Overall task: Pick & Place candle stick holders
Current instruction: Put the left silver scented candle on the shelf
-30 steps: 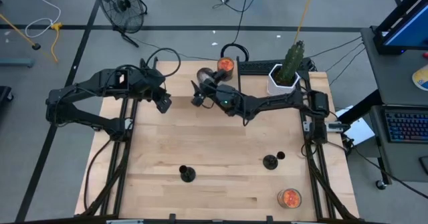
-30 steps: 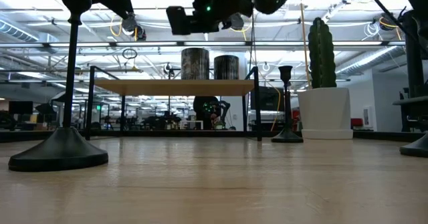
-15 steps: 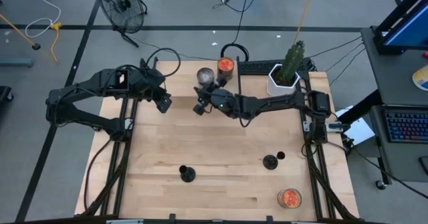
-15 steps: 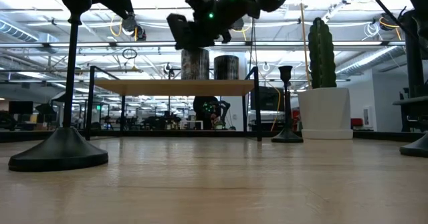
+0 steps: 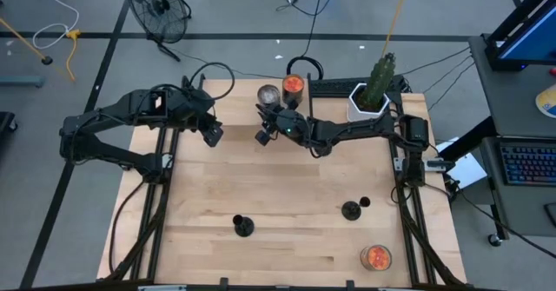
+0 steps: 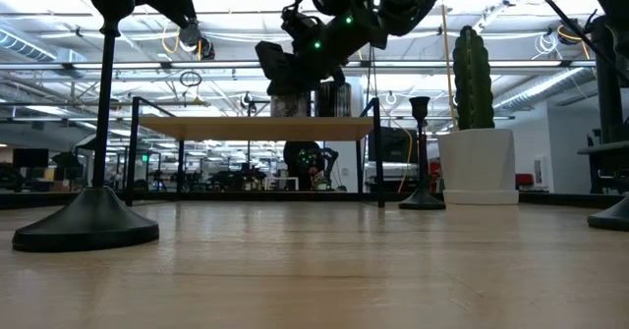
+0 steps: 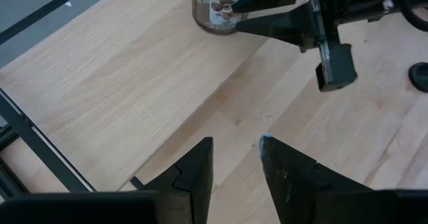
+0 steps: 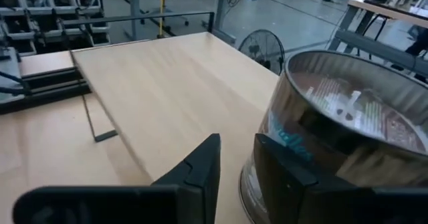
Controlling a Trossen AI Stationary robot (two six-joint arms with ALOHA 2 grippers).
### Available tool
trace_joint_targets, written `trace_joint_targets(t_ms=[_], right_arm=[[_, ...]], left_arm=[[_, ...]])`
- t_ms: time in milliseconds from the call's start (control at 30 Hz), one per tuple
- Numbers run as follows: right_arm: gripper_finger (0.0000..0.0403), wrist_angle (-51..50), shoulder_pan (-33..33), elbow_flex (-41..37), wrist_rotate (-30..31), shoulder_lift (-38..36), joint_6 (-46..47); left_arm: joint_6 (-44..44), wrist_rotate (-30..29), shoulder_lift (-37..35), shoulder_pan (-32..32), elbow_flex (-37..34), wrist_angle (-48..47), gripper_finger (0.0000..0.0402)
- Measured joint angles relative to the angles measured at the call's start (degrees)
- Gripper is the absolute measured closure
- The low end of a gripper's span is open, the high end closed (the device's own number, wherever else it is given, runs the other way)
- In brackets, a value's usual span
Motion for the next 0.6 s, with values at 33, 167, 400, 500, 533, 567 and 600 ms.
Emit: trace_joint_targets(t_ms=[33,167,400,500,533,567,600], right_arm=[[0.0319,0.11,-0.18,-0.10,0.07,0.00,0.07],[0.0319,0.15,-1.05,-0.13,0.09,0.00,0.20],[0.0319,0.97,-3.39,-0.13,-0.24,0.00,0.20],[0.0319,0.94,-4.44,-0.14,-0.34,0.00,0.20],[0.0319,0.96,-4.77,-0.15,-0.70,0.00,0.20],[0.0319,0.95,-5.12,-0.15,-1.73,0.00,0.22],[0.0319,0.99,-5.36,-0.15,-2.71,0.00,0.51]], left_arm=[[0.00,-0.01,0.00,0.00,0.00,0.01,0.0270],[-0.11,-0.12,0.00,0.00,0.00,0.07,0.0270],[-0.24,-0.18,0.00,0.00,0.00,0.28,0.0270],[-0.24,-0.18,0.00,0.00,0.00,0.29,0.0270],[-0.24,-0.18,0.00,0.00,0.00,0.32,0.0270],[-0.23,-0.18,0.00,0.00,0.00,0.36,0.0270],[-0.23,-0.18,0.00,0.00,-0.01,0.38,0.0270]])
